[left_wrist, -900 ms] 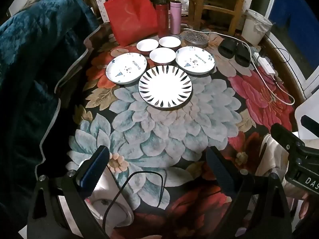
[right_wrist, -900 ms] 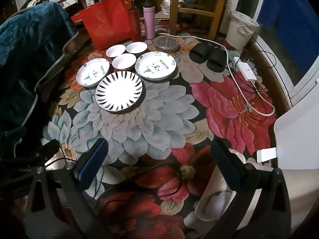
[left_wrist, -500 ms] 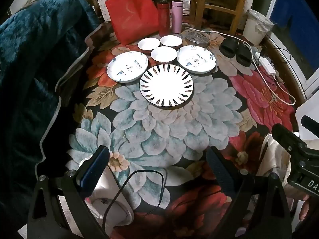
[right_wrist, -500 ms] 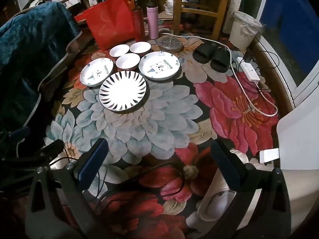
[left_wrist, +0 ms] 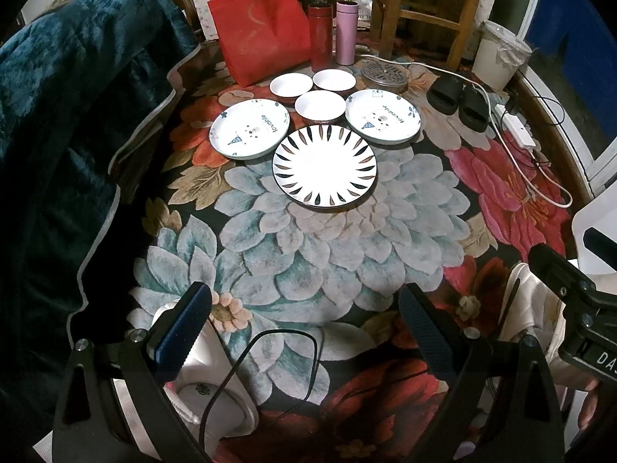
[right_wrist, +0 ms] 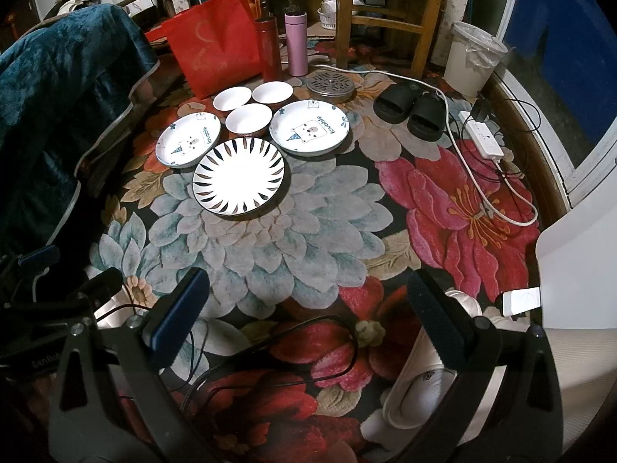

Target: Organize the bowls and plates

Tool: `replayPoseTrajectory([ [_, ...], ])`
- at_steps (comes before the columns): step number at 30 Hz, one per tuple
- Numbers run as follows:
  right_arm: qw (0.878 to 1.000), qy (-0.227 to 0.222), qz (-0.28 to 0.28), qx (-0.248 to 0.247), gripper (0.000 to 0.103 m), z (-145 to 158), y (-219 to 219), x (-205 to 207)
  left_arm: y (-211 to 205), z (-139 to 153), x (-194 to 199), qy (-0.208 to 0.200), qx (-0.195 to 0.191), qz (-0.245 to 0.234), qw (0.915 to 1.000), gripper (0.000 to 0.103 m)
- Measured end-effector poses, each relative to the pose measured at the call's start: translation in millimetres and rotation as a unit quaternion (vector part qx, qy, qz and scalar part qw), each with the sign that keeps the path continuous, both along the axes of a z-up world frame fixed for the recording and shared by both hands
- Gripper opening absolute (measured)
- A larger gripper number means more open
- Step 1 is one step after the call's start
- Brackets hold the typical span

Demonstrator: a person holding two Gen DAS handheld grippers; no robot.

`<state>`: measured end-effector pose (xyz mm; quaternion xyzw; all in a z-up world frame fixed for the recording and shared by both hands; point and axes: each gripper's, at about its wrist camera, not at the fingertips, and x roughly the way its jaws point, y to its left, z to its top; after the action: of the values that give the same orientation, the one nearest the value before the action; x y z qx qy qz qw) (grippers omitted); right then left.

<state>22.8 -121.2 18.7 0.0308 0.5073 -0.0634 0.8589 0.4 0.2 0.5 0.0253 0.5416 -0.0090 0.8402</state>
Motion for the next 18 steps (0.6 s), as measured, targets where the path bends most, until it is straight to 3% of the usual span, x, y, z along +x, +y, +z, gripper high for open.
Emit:
replayPoseTrajectory([
  [18, 1.0, 0.0, 0.0, 0.001, 0.103, -0.9, -0.2, -0.5, 13.2, -0.6, 1.5, -0.001, 0.0, 0.014, 0.9999, 0.098],
])
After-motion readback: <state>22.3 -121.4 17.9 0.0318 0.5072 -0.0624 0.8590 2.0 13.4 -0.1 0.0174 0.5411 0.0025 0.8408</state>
